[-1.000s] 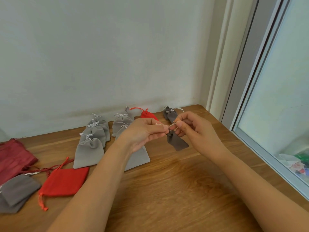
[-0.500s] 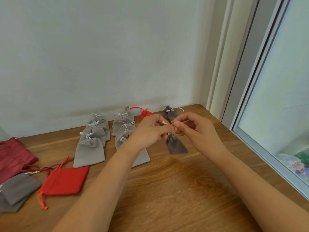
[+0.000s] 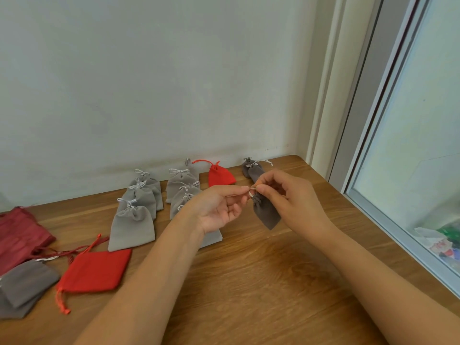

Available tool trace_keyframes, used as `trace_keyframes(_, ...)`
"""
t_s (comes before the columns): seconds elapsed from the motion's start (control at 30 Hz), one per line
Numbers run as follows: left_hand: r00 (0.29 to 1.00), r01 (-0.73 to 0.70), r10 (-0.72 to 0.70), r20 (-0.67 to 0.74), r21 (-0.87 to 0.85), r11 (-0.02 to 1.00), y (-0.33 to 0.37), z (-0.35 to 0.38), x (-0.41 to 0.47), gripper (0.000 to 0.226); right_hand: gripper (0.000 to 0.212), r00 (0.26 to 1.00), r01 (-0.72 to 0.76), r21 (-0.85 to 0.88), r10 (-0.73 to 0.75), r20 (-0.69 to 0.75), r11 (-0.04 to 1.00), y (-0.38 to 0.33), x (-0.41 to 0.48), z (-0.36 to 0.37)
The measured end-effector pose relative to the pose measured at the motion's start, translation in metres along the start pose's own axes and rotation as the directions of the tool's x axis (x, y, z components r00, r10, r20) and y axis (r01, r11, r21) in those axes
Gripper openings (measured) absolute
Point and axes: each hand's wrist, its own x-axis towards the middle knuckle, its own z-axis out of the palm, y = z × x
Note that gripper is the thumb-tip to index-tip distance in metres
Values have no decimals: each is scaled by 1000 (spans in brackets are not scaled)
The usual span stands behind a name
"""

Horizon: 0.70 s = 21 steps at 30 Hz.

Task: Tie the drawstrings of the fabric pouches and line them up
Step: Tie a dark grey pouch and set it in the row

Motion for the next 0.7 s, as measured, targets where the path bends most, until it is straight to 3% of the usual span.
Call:
trace_keyframes(0.23, 995, 87, -73, 69, -218, 972, -1, 2, -1, 6, 8, 997, 64, 24, -66, 48, 998, 0, 2, -9)
trace_keyframes(0.4, 987, 95, -63, 149, -217, 971, -2, 1, -3, 16, 10, 990, 69, 120, -82, 112, 990, -3, 2, -12)
trace_keyframes(0.53, 993, -43, 36, 109, 55, 998, 4, -1, -7, 23, 10, 985, 34, 166, -62, 163, 985, -3, 1, -11)
trace_keyframes(0.7, 925, -372, 367, 101, 442, 816, 9, -3, -8, 23, 18, 991, -74, 324, 35, 127, 943, -10, 2, -12)
